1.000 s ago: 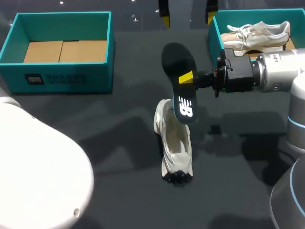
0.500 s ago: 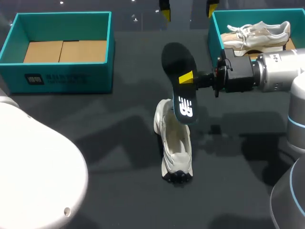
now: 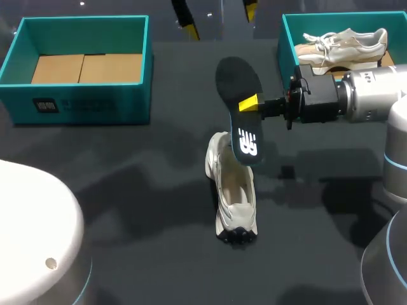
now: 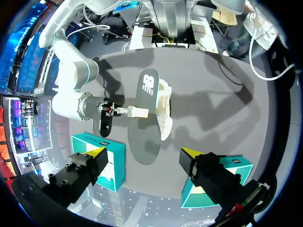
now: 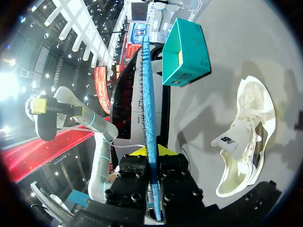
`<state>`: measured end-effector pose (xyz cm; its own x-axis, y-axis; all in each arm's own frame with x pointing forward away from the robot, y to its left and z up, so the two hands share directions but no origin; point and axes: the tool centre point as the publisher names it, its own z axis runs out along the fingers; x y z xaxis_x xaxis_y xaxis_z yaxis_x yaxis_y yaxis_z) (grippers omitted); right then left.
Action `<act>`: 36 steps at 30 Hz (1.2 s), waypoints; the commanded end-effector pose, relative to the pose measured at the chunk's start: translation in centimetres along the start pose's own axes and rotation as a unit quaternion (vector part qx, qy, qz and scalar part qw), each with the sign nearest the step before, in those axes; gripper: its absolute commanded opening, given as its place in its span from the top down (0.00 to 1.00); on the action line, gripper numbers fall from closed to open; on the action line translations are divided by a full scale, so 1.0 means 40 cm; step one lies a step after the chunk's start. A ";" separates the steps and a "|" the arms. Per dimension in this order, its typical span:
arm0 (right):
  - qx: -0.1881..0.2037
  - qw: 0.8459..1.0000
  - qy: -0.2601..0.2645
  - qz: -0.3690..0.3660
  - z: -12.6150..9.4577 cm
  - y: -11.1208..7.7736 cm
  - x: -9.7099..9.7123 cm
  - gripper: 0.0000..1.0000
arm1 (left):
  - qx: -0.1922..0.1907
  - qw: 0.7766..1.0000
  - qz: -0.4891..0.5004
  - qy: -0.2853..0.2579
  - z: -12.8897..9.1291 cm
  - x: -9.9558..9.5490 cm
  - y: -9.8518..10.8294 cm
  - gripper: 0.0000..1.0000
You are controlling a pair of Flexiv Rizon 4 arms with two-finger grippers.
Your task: Take the shoe out of the shoebox, open the shoe tongue, remove and reinsert the insole, then place the shoe into the shoebox
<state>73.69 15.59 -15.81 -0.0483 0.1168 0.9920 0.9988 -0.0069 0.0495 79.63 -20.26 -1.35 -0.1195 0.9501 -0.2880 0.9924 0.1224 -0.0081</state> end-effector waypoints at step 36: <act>-0.001 1.000 -0.002 0.000 0.002 -0.003 0.001 1.00 | 0.011 0.907 -0.016 -0.422 0.140 0.176 -0.020 0.00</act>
<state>73.69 15.60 -15.80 -0.0481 0.1170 0.9920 0.9988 -0.0069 0.0493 78.29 -15.57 -7.69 -0.1316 0.6595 -0.7401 0.9891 0.1376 -0.0533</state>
